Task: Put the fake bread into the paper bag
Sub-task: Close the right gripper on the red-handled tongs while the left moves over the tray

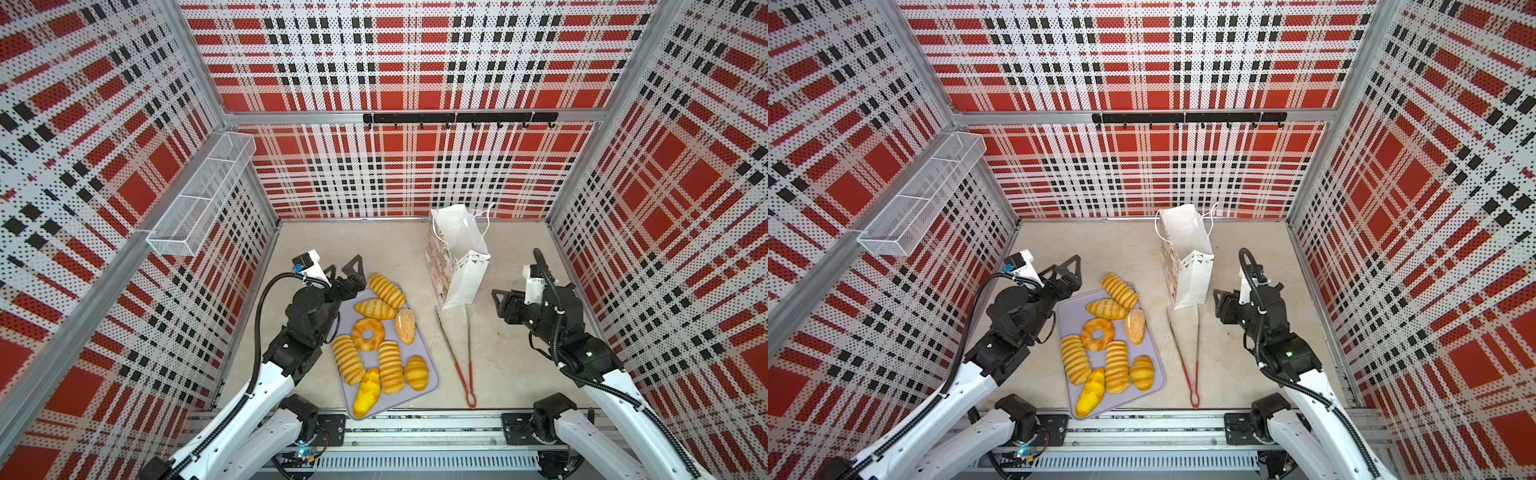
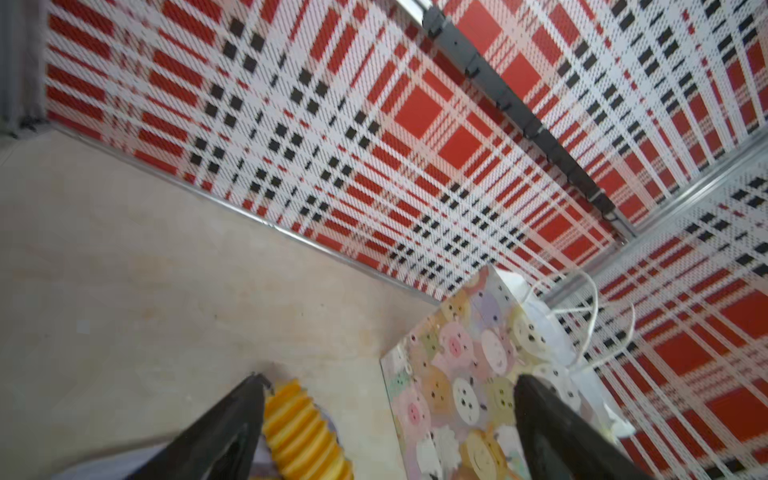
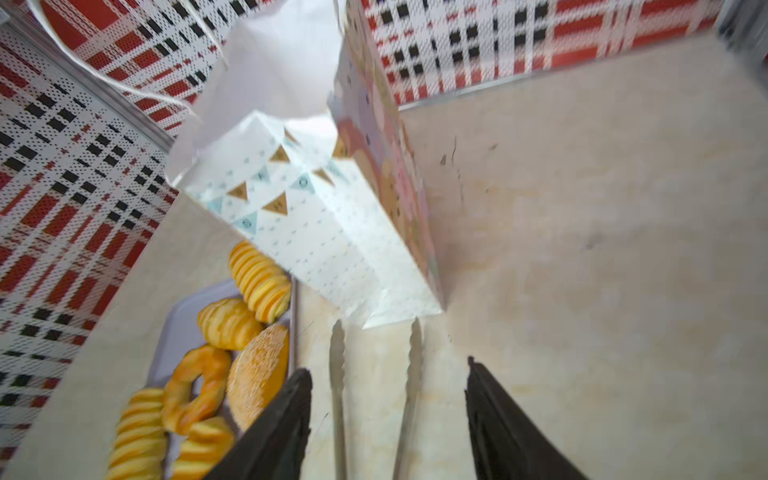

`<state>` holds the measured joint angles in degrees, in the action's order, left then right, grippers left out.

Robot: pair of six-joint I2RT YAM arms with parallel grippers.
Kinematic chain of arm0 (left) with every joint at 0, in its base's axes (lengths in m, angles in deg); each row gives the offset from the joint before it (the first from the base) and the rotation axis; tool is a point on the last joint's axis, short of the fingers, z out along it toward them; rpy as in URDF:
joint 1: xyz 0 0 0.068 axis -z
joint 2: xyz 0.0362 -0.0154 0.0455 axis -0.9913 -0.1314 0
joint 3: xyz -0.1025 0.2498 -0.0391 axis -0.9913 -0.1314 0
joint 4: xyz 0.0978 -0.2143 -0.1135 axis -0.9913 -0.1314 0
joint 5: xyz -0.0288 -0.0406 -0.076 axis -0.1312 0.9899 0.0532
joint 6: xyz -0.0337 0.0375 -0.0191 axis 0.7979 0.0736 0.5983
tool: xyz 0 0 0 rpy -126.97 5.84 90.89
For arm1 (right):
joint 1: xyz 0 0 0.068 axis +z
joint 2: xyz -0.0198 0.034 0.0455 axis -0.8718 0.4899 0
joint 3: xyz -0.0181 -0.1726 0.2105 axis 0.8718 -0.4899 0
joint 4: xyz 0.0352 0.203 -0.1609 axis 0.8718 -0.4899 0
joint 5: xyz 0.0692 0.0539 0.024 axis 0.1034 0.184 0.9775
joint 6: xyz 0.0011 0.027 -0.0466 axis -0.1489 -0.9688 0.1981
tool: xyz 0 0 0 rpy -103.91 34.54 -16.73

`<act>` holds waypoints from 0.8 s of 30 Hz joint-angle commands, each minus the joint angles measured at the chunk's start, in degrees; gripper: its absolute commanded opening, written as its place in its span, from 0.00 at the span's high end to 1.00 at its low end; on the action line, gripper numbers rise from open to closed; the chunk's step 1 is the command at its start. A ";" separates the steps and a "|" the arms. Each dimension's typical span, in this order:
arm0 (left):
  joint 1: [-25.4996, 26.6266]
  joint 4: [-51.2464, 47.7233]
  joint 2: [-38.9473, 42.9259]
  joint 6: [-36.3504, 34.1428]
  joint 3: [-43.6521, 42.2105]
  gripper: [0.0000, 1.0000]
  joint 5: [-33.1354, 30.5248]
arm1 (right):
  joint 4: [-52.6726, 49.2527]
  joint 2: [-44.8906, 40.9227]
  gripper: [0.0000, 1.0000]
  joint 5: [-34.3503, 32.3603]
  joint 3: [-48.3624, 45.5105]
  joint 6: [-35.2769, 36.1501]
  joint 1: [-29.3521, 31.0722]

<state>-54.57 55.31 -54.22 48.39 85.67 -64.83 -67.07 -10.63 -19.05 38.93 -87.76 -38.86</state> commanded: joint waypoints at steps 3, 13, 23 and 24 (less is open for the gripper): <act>0.79 -15.08 -0.33 2.64 3.87 0.09 13.88 | -7.70 8.84 0.41 4.21 -1.22 -6.17 4.94; 1.87 -21.89 0.38 -0.65 0.22 0.24 23.39 | -14.83 11.74 0.52 3.56 -4.14 -14.18 13.90; 2.18 -17.97 1.78 -1.70 -3.48 0.26 35.32 | -10.66 12.70 0.60 2.51 -7.87 -19.30 15.79; 2.23 -17.40 1.97 -1.79 -3.67 0.26 36.94 | -9.52 13.48 0.61 2.85 -8.06 -19.83 16.18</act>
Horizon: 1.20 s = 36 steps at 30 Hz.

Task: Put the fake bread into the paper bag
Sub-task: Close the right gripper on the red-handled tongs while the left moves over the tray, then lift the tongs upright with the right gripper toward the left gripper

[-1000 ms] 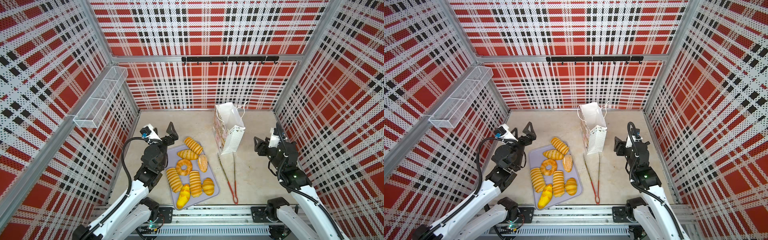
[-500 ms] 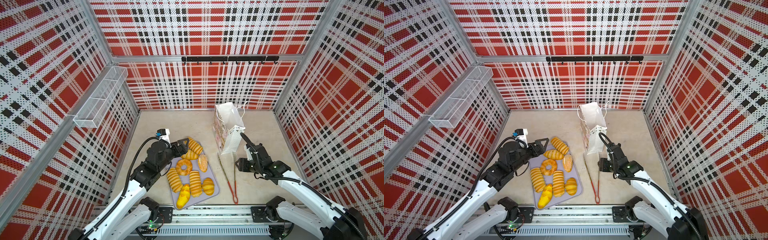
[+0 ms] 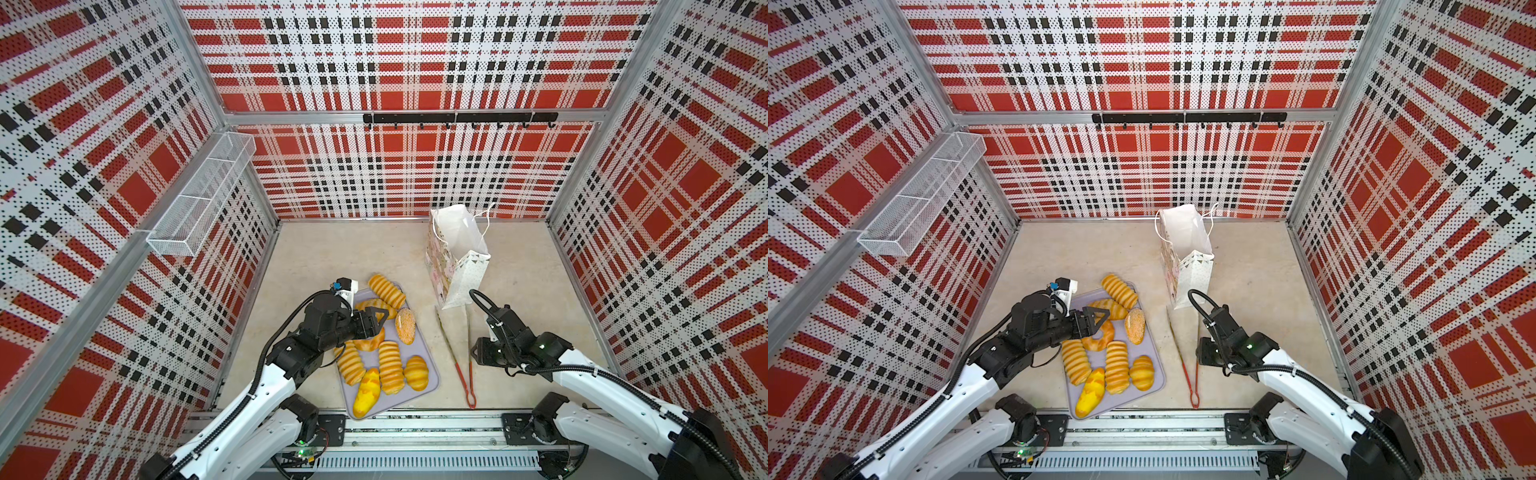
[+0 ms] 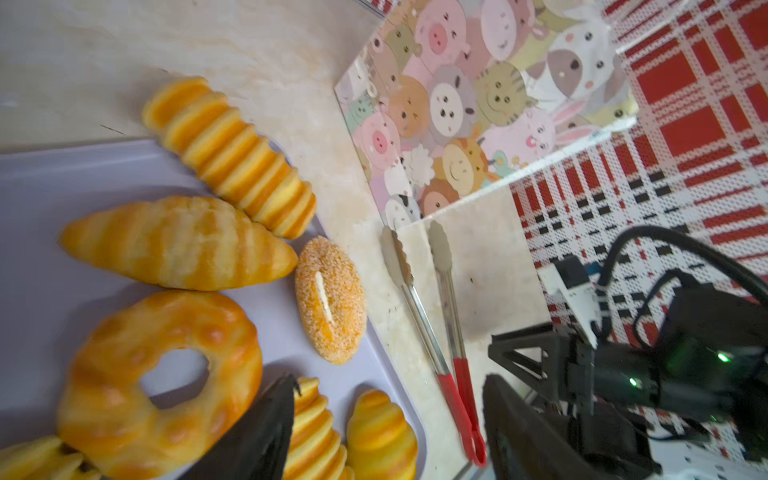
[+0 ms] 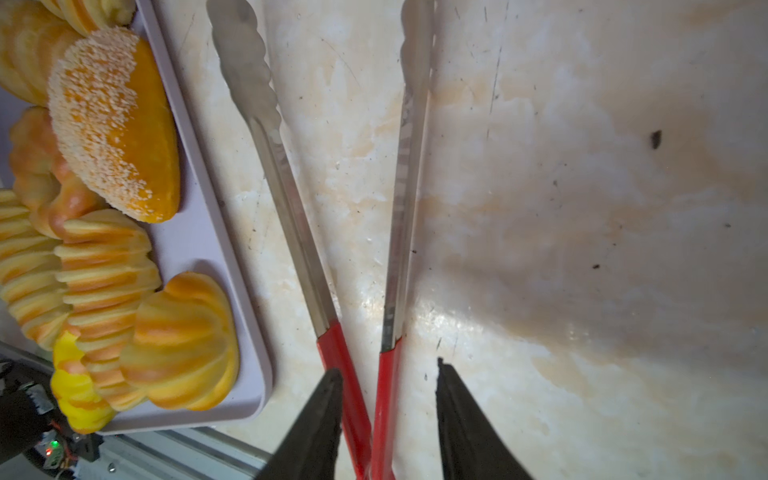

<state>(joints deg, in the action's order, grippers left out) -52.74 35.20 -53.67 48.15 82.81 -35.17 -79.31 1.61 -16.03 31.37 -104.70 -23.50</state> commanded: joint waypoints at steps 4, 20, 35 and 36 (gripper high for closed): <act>0.34 4.74 1.54 -1.04 -1.35 0.28 10.43 | 6.69 5.10 0.66 -0.03 -0.66 -3.60 2.83; 0.48 5.75 -1.93 -2.44 -0.06 0.30 12.30 | 8.38 19.33 0.83 -6.15 3.69 -4.51 5.47; 0.38 5.54 -3.29 -3.41 9.47 0.33 8.80 | 9.57 12.67 1.00 -8.67 7.40 -0.66 5.46; 0.26 5.39 -3.03 -3.72 10.73 0.33 7.96 | 10.96 11.91 1.00 -7.04 8.49 1.43 5.47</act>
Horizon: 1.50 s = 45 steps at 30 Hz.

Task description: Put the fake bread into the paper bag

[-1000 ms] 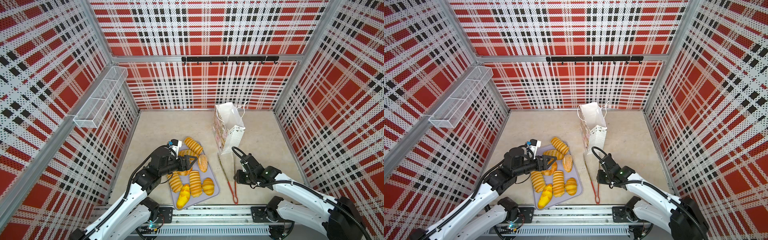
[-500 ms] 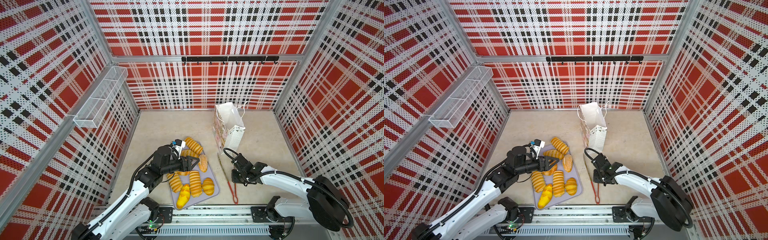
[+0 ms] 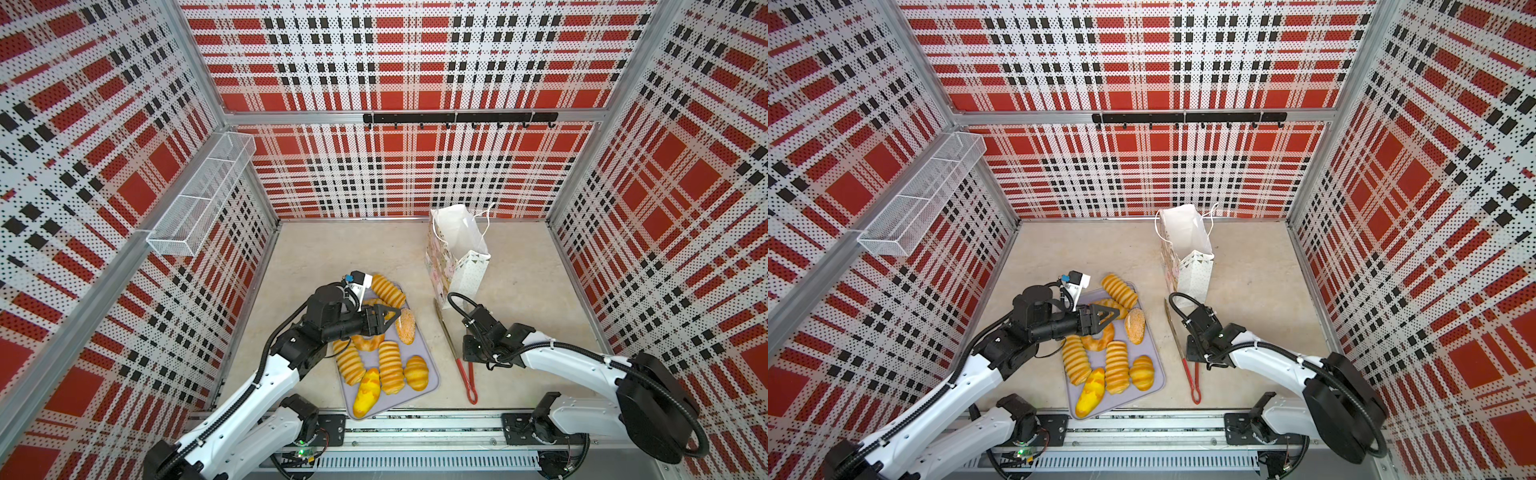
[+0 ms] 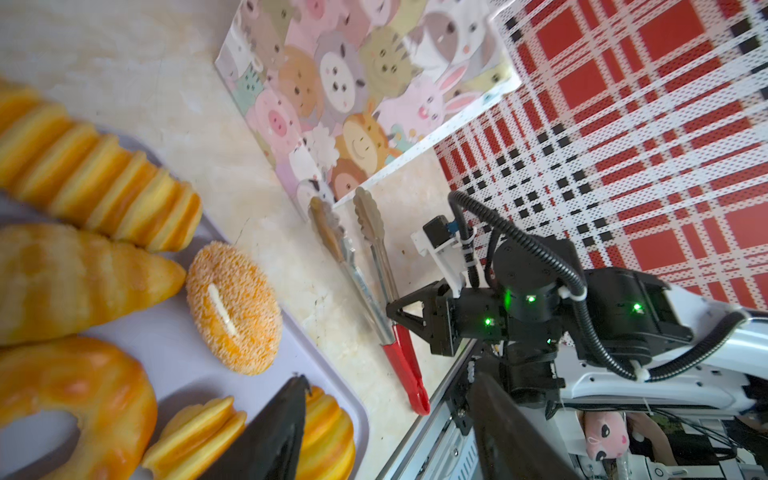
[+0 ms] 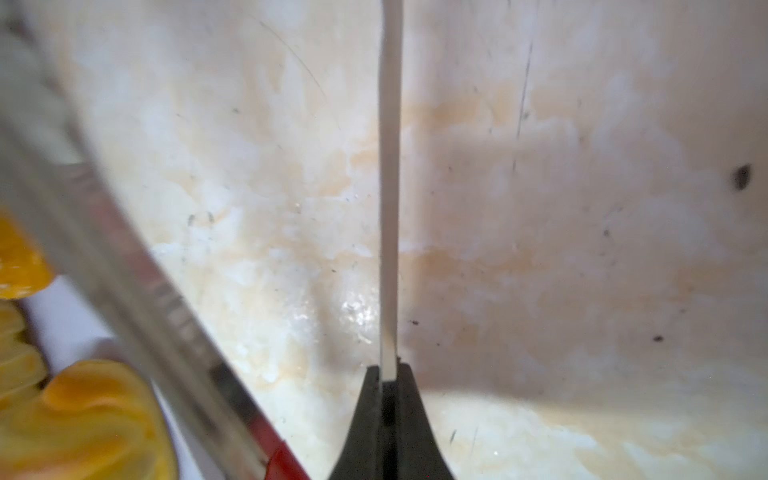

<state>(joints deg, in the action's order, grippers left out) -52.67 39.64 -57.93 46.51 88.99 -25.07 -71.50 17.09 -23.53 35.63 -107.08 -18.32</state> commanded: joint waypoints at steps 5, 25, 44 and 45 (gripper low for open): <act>-0.97 3.70 1.67 -2.68 8.81 0.29 -4.58 | 11.99 -4.36 1.00 10.12 10.66 13.23 0.31; -8.86 23.71 -1.07 -2.84 11.18 0.29 4.05 | 27.34 5.65 1.00 9.90 32.74 25.12 0.11; 1.61 25.03 -5.36 -9.64 17.49 0.36 -17.27 | 32.48 9.92 1.00 -8.18 43.70 28.14 7.19; 1.54 25.16 -5.74 -9.85 17.85 0.37 -17.59 | 32.77 9.93 1.00 -8.24 43.78 28.34 7.41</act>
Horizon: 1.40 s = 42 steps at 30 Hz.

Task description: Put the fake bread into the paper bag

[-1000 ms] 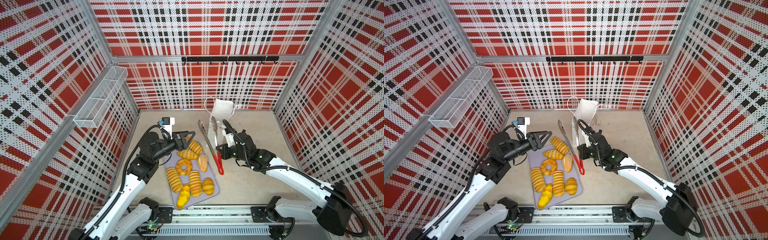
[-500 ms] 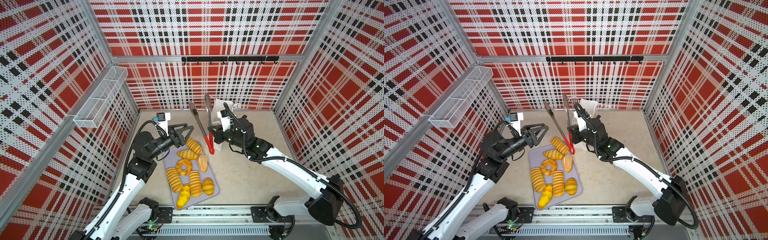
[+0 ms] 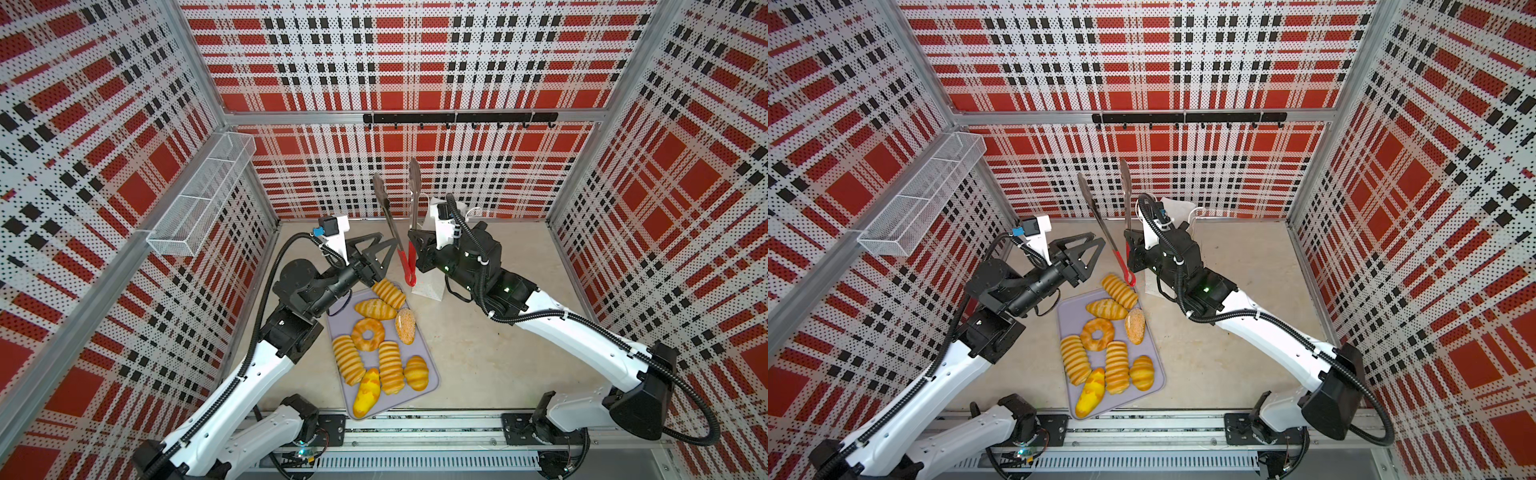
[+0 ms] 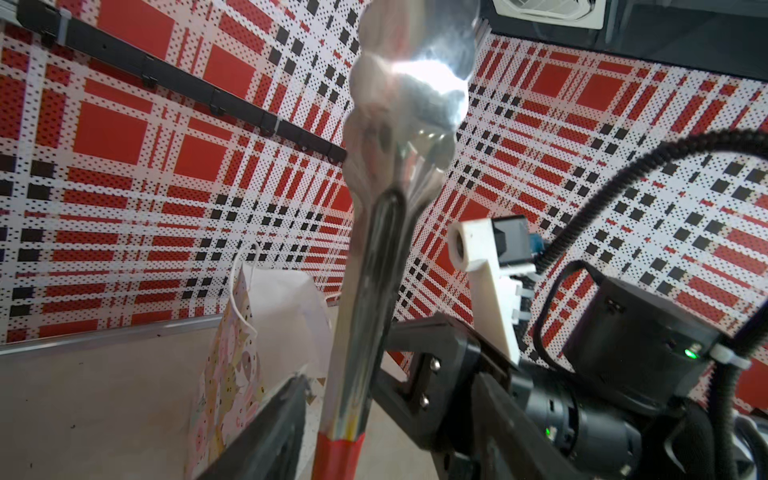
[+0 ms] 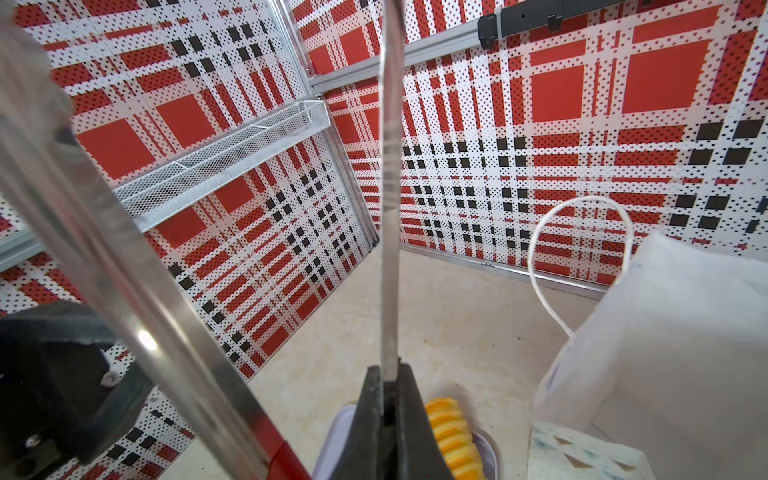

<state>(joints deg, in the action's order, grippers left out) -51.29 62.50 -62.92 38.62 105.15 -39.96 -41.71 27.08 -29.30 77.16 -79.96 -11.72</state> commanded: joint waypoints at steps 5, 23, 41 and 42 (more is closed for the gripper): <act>0.18 1.92 -2.35 -3.94 3.73 0.45 -3.46 | 3.37 -1.16 1.00 -2.06 1.98 1.44 1.84; -0.22 2.76 -4.90 -9.95 5.94 0.80 2.81 | 2.43 -0.84 1.00 1.69 3.20 1.17 2.10; -5.36 4.71 -4.28 -6.88 6.99 0.90 5.63 | 4.43 -7.20 0.25 23.33 -7.66 8.03 -8.98; -6.01 4.59 -4.23 -6.69 7.10 0.90 6.04 | 4.51 -9.03 0.19 23.98 -10.02 11.21 -9.03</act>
<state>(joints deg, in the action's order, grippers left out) -55.58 64.34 -67.79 30.23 109.54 -36.02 -39.09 22.79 -12.18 71.28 -75.45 -20.74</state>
